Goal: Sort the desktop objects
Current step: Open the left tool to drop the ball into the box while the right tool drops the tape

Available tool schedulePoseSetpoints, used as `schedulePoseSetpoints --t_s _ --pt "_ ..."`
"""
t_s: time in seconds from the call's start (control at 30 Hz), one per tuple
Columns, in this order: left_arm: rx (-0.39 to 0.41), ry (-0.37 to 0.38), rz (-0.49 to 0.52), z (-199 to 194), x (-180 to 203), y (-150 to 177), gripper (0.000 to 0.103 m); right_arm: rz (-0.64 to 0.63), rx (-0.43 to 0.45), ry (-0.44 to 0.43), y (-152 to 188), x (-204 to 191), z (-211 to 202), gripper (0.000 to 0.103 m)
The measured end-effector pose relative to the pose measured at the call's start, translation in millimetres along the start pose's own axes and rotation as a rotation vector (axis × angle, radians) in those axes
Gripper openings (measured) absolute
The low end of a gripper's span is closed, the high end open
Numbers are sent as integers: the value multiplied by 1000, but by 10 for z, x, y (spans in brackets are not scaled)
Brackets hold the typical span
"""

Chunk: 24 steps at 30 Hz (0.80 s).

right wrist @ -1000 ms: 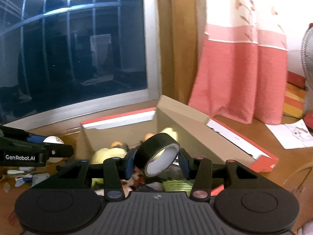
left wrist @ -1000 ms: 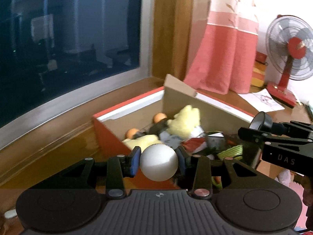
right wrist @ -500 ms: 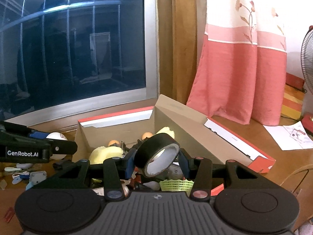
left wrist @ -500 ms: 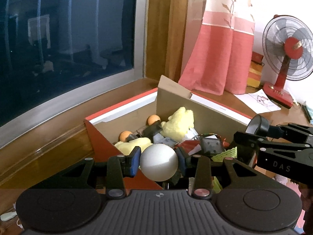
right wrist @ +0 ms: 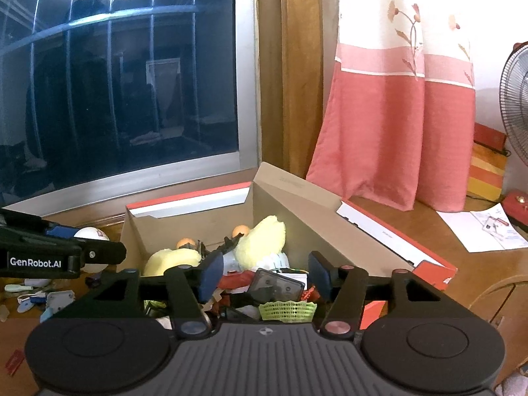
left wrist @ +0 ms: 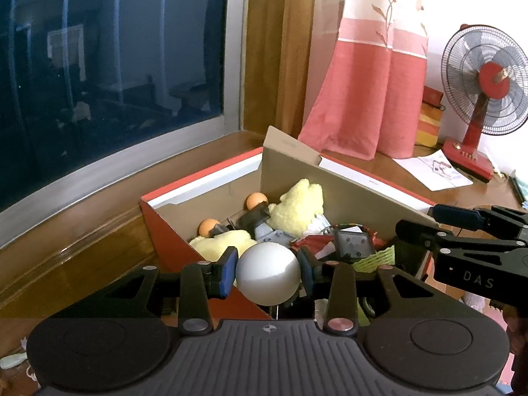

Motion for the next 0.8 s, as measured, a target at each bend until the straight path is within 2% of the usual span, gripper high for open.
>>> schedulePoseSetpoints --t_s 0.63,0.7,0.8 --pt "10 14 25 22 205 -34 40 12 2 10 40 157 -121 61" --pt "20 10 26 16 224 -49 50 13 2 10 43 180 -134 61" --pt "27 12 28 4 254 -60 57 16 1 12 48 216 -144 61"
Point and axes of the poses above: each gripper's, at about its wrist camera, not at the fingertips, and z roughly the way its jaws point, x to its right, y to its underside, the point moved 6 cm from there along z, roughly the way its jaws point, and after that the axes turned 5 degrees about x, right-handed, at the moved point
